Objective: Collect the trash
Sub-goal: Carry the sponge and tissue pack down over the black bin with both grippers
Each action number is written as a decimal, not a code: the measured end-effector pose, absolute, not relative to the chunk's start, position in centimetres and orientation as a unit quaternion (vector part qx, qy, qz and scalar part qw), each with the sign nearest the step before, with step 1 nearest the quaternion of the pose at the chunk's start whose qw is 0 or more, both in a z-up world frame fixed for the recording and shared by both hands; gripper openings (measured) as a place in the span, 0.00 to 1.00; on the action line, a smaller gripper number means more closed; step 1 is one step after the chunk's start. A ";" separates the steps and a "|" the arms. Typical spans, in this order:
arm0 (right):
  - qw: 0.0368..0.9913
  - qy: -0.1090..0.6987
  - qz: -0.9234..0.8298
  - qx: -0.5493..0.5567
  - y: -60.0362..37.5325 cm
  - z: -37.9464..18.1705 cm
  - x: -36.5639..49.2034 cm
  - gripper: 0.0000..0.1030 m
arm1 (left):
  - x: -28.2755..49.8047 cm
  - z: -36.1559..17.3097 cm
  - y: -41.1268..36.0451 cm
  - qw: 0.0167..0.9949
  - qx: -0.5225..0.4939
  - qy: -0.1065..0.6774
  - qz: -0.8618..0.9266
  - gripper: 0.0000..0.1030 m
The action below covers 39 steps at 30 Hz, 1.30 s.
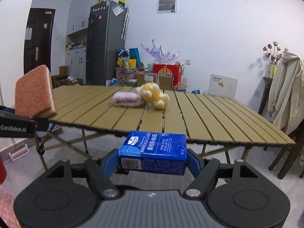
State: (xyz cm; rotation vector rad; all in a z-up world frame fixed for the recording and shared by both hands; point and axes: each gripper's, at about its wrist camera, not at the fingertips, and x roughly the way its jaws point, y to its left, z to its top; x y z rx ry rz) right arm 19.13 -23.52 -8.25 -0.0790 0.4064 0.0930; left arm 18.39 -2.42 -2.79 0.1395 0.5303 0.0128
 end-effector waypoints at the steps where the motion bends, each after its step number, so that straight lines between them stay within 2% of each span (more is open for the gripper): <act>1: 0.977 0.206 0.047 -0.039 -23.5 -8.5 18.8 0.72 | 18.1 -3.2 -2.4 0.961 0.071 0.267 0.006 0.53; 10: 0.963 0.258 0.058 -0.049 -23.0 -11.7 16.9 0.72 | 16.1 -7.4 -2.0 0.944 0.069 0.323 -0.004 0.53; 30: 0.917 0.392 0.069 -0.032 -22.1 -19.5 17.4 0.72 | 17.1 -16.0 -0.8 0.900 0.049 0.434 0.005 0.53; 39: 0.899 0.430 0.071 -0.037 -21.6 -21.5 18.0 0.72 | 18.4 -17.8 1.3 0.882 0.015 0.470 0.018 0.53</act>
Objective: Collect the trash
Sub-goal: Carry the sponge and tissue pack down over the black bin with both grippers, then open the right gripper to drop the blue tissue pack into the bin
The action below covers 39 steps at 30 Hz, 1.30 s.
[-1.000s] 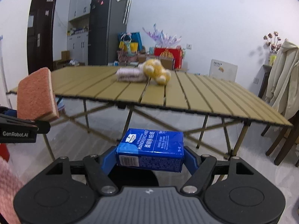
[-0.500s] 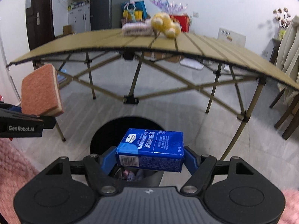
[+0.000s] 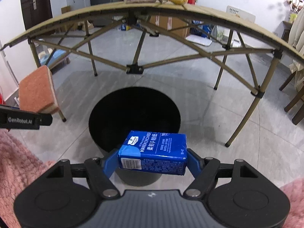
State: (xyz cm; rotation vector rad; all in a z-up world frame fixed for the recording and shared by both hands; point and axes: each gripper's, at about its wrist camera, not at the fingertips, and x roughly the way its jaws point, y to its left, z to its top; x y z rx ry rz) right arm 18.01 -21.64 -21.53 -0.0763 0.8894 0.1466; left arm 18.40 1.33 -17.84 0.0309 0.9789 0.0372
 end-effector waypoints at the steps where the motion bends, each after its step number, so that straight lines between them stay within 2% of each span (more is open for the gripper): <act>1: 0.898 0.434 0.071 -0.036 -21.6 -21.7 18.2 0.72 | 18.5 -17.9 1.4 0.881 0.012 0.472 0.018 0.53; 20: 0.887 0.451 0.087 -0.043 -20.2 -23.1 20.5 0.72 | 20.3 -18.6 2.8 0.867 -0.021 0.497 0.038 0.53; 39: 0.881 0.460 0.103 -0.031 -17.3 -24.7 26.4 0.72 | 22.3 -19.1 3.8 0.859 -0.034 0.504 0.079 0.53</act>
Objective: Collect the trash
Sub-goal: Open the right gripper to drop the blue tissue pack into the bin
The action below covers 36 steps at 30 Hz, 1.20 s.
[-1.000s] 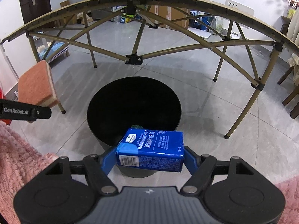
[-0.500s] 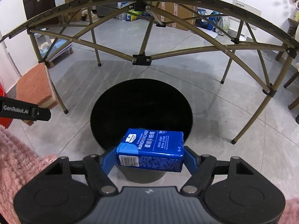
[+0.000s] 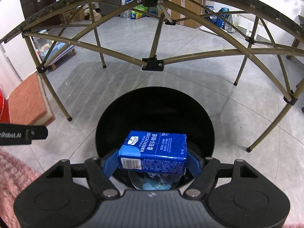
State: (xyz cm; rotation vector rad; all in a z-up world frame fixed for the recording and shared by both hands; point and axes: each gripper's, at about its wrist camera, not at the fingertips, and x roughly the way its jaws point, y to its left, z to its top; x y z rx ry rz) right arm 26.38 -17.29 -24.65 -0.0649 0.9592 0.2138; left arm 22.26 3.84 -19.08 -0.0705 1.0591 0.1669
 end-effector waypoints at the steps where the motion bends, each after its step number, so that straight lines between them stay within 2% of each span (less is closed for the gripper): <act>1: 0.881 0.461 0.102 -0.030 -17.2 -24.7 26.7 0.72 | 22.4 -19.1 3.9 0.859 -0.034 0.505 0.083 0.53; 18: 0.863 0.493 0.108 0.022 -15.6 -25.1 30.2 0.72 | 23.4 -18.8 5.6 0.859 -0.047 0.497 0.113 0.53; 20: 0.861 0.496 0.104 0.025 -15.6 -25.3 30.4 0.76 | 23.4 -18.8 5.6 0.859 -0.047 0.497 0.114 0.53; 22: 0.863 0.496 0.094 0.025 -15.8 -25.3 30.6 0.90 | 23.4 -18.8 5.6 0.859 -0.047 0.497 0.115 0.53; 23: 0.864 0.495 0.089 0.025 -15.9 -25.3 30.7 0.91 | 23.4 -18.8 5.5 0.859 -0.048 0.496 0.115 0.53; 36: 0.867 0.492 0.078 0.031 -16.6 -25.0 30.5 0.94 | 23.2 -18.7 5.3 0.862 -0.046 0.492 0.113 0.53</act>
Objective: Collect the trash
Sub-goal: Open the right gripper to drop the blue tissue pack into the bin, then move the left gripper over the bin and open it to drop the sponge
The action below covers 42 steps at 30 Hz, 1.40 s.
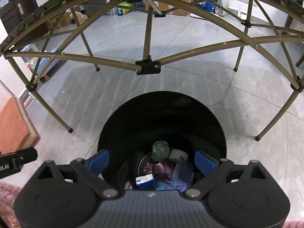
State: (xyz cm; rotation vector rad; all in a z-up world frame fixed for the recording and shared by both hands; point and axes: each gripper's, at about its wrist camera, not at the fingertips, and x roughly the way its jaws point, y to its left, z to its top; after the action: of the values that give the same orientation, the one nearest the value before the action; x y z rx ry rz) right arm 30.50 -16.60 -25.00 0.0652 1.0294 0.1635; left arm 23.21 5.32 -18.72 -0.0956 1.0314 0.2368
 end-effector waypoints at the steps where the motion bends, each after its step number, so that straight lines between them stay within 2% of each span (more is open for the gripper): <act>1: 0.867 0.491 0.077 0.031 -16.7 -24.9 30.5 0.94 | 23.2 -18.7 5.3 0.862 -0.045 0.492 0.112 0.53; 20: 0.880 0.470 0.057 0.041 -20.0 -22.9 29.7 0.99 | 22.8 -18.1 3.2 0.873 -0.022 0.480 0.089 0.53; 42: 0.891 0.449 -0.019 0.067 -27.3 -21.6 29.5 0.99 | 24.8 -17.6 -4.2 0.879 0.015 0.477 0.010 0.53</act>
State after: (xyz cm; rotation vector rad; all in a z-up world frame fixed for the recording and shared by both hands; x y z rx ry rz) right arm 29.50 -27.26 -21.62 0.1384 0.9320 -0.0402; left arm 24.82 -4.19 -17.57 0.0312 0.9935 0.0207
